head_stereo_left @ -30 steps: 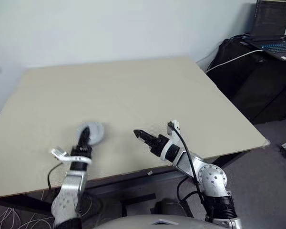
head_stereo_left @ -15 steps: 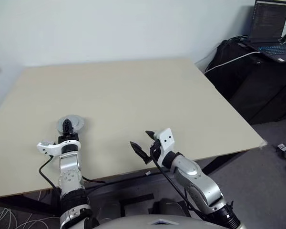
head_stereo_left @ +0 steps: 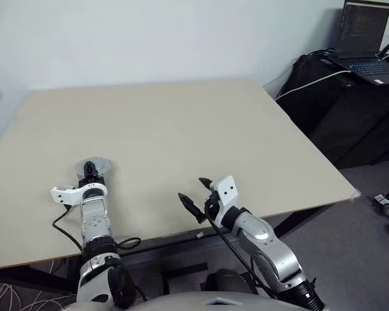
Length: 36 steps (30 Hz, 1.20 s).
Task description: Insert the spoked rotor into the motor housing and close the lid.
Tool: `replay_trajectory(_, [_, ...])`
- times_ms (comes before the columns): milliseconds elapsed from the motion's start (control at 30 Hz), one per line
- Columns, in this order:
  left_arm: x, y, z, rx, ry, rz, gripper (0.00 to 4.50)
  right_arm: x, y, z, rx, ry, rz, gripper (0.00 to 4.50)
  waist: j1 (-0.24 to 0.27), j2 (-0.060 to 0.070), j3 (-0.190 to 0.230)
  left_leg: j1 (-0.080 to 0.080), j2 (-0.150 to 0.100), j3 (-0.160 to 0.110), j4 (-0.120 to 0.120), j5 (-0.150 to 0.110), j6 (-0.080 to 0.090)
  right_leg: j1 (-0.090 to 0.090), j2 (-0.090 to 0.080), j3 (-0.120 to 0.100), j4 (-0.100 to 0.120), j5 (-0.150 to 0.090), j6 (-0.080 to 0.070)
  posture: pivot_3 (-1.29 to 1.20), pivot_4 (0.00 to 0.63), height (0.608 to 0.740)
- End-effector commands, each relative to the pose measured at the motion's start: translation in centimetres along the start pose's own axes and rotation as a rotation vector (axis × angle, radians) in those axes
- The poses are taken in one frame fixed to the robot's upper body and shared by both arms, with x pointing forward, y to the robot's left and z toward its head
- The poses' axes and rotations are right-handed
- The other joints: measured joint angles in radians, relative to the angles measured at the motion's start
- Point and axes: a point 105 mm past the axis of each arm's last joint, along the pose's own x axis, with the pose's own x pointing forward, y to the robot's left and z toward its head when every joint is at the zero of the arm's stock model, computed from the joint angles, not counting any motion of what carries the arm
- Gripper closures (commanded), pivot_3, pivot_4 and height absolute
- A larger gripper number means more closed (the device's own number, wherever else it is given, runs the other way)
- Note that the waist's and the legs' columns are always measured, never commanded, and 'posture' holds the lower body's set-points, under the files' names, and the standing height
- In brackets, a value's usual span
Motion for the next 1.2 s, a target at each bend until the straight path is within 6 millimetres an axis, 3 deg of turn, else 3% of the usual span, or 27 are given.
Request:
replay_trajectory(33, [1.5,-2.9,1.6,0.023,-0.059,-0.089,2.38,0.0,-0.3,1.0,-0.012,-0.034,-0.007,0.0,-0.001,-0.001,0.0,0.0,0.0,0.0,0.0,0.0,0.0,0.0,0.0,0.0,0.0,0.0,0.0,0.0,0.0,0.74])
replay_trajectory(200, [2.2,-2.3,2.2,0.014,-0.087,-0.049,2.38,0.0,-0.2,1.0,-0.01,-0.029,-0.004,0.0,-0.001,-0.001,0.0,0.0,0.0,0.0,0.0,0.0,0.0,0.0,0.0,0.0,0.0,0.001,0.0,0.0,0.0,0.74])
replay_trajectory(633, [1.8,0.8,1.0,0.086,-0.082,0.168,2.38,0.1,-0.3,0.7,-0.003,-0.007,-0.005,0.0,-0.003,-0.001,-0.002,0.005,0.0,-0.001,0.0,0.001,-0.002,0.005,0.0,0.0,0.001,0.003,0.004,0.0,0.0,0.74])
replay_trajectory(867, [1.0,1.6,0.6,0.115,-0.071,0.22,0.11,0.2,-0.3,0.5,0.008,0.003,-0.006,0.0,-0.004,0.003,-0.007,0.007,0.0,-0.001,0.0,0.001,-0.002,0.007,0.0,0.0,0.001,0.002,-0.002,0.0,0.0,0.74])
replay_trajectory(1200, [-2.4,4.3,0.7,0.158,-0.08,0.342,0.05,0.4,-0.2,0.3,0.017,0.012,-0.013,0.0,-0.013,0.01,-0.013,0.009,0.0,0.0,0.0,0.001,-0.002,0.008,0.0,0.001,0.001,0.001,-0.002,0.0,0.0,0.74])
